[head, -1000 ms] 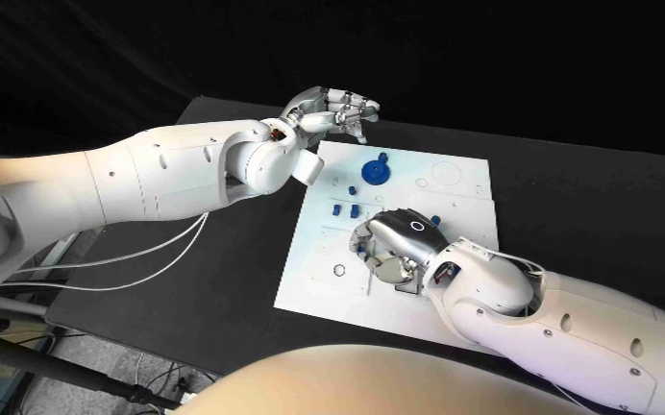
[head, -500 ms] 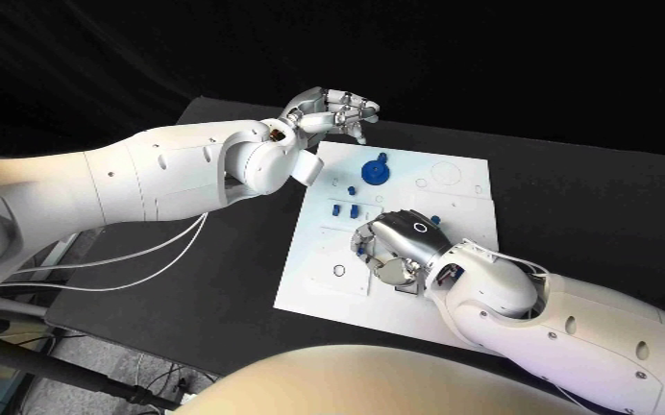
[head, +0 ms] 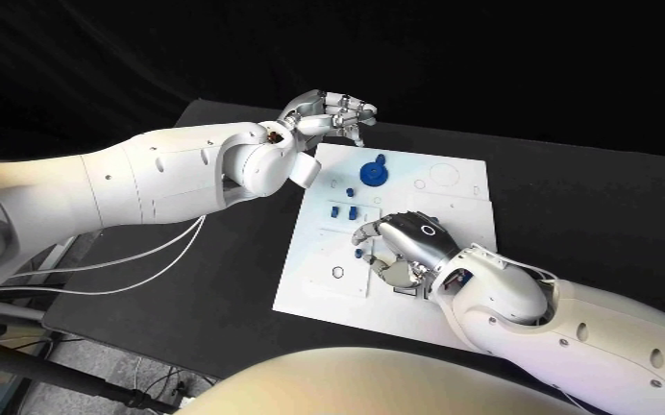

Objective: Assemble the parts on the task board

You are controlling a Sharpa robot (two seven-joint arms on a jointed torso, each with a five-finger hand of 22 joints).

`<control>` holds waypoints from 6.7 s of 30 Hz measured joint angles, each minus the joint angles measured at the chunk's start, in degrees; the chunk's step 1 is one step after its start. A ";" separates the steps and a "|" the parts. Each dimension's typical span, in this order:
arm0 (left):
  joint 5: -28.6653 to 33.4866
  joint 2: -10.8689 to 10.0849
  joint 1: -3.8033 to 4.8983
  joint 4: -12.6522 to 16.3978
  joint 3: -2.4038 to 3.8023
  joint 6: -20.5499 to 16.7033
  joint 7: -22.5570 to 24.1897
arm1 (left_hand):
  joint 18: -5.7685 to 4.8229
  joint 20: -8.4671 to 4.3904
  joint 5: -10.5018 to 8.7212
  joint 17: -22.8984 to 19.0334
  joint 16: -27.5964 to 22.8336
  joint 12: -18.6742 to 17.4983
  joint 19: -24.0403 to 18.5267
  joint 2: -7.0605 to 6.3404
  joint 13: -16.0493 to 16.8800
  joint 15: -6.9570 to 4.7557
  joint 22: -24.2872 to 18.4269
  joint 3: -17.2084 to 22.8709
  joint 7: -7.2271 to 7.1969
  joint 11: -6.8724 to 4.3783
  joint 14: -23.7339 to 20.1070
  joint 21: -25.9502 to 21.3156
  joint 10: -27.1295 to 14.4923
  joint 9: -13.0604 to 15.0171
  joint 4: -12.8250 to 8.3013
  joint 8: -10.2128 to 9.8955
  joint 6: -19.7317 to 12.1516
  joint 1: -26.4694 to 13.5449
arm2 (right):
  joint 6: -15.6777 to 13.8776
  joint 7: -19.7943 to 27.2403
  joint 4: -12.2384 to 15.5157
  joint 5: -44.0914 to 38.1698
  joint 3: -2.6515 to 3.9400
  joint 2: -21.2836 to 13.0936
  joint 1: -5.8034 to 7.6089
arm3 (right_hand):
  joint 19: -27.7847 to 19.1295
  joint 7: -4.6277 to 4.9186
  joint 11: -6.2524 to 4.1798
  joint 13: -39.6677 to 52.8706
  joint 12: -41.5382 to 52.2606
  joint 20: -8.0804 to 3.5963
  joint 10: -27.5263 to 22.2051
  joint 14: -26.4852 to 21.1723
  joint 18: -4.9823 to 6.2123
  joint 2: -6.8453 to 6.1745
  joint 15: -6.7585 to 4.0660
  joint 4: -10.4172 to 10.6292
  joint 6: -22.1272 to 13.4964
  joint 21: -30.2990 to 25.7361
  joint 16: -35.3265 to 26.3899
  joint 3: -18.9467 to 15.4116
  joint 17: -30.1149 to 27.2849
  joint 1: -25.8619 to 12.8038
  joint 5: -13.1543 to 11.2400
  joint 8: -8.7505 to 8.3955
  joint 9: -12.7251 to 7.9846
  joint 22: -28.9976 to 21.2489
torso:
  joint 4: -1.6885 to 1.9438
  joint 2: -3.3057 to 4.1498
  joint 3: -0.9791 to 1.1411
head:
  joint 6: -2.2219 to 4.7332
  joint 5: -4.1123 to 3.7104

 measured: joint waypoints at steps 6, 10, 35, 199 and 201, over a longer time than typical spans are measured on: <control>0.00 -0.20 0.00 0.00 0.00 0.23 -0.15 | 0.00 0.00 0.00 0.00 0.00 0.00 0.00 0.00 0.00 0.00 0.00 0.00 0.00 0.00 0.00 -0.25 0.00 0.00 0.00 0.00 0.00 0.00 | -1.23 0.19 2.97 1.31 0.62 -4.00 1.11 | 0.79 0.21 -0.05 0.09 2.16 -0.07 0.84 0.00 0.00 0.00 0.00 0.15 0.22 1.27 0.14 -0.15 0.74 0.00 1.11 -0.23 -0.06 0.52 | 0.01 0.00 -0.06 | 0.14 -0.28; 0.00 -0.40 0.00 0.02 0.00 0.39 -0.24 | 0.00 0.00 0.00 0.00 0.00 0.00 0.00 0.00 0.00 0.00 0.00 0.00 0.00 0.00 0.00 -0.25 0.00 0.00 0.00 0.00 0.00 0.00 | -1.21 0.20 4.83 3.23 1.22 -7.89 3.65 | 1.48 0.21 -0.21 0.08 3.16 -0.20 1.66 0.00 0.00 -0.05 0.00 0.57 0.22 2.06 0.23 -0.57 1.00 -0.10 1.45 -0.55 -0.15 0.56 | 0.01 0.00 -0.05 | 0.43 -0.90; 0.01 -0.50 0.00 0.00 -0.01 1.13 -0.34 | 0.00 0.00 0.00 0.00 0.00 0.00 0.00 0.00 0.01 0.00 -0.04 0.00 0.00 0.00 0.00 -0.24 0.00 0.00 0.00 0.00 0.00 0.00 | 11.99 -1.26 1.02 10.83 1.48 -13.69 10.17 | 2.49 0.47 -0.33 -1.07 5.91 -0.20 -0.08 0.00 -0.01 -1.23 0.00 2.92 -1.70 2.15 0.78 -7.68 1.71 -2.15 2.11 -2.89 -0.62 0.56 | -0.02 -0.03 -0.05 | 1.91 -3.24; 0.01 2.09 0.01 -2.38 -0.02 2.85 -0.95 | -0.01 0.20 0.01 0.15 0.00 0.00 -0.20 0.60 0.01 -0.01 -0.03 0.00 0.00 0.00 -0.40 -0.44 0.00 0.08 0.00 0.00 0.00 0.59 | 1.17 -2.31 4.27 1.54 0.00 0.41 -0.33 | 6.46 -1.28 -3.20 0.20 8.80 -1.93 10.41 0.13 -0.51 -0.16 -1.78 6.07 -3.64 9.07 3.65 -3.73 5.53 -2.70 0.46 -4.67 0.09 0.54 | -0.07 -0.05 -0.01 | 1.01 -0.92; 0.01 2.01 0.01 -2.37 -0.02 2.89 -0.97 | -0.01 0.20 0.01 0.15 0.00 0.00 -0.20 0.60 0.01 -0.01 -0.03 0.00 0.00 0.00 -0.40 -0.44 0.00 0.08 0.00 0.00 0.00 0.59 | -0.40 -1.52 5.28 2.50 0.16 -0.91 -0.11 | 6.50 -1.28 -3.38 0.53 9.39 -1.97 10.98 0.22 -0.51 -0.34 -1.87 6.00 -3.63 9.07 3.65 -3.81 5.59 -2.53 0.46 -4.67 0.12 0.53 | -0.08 -0.05 -0.02 | 1.18 -1.15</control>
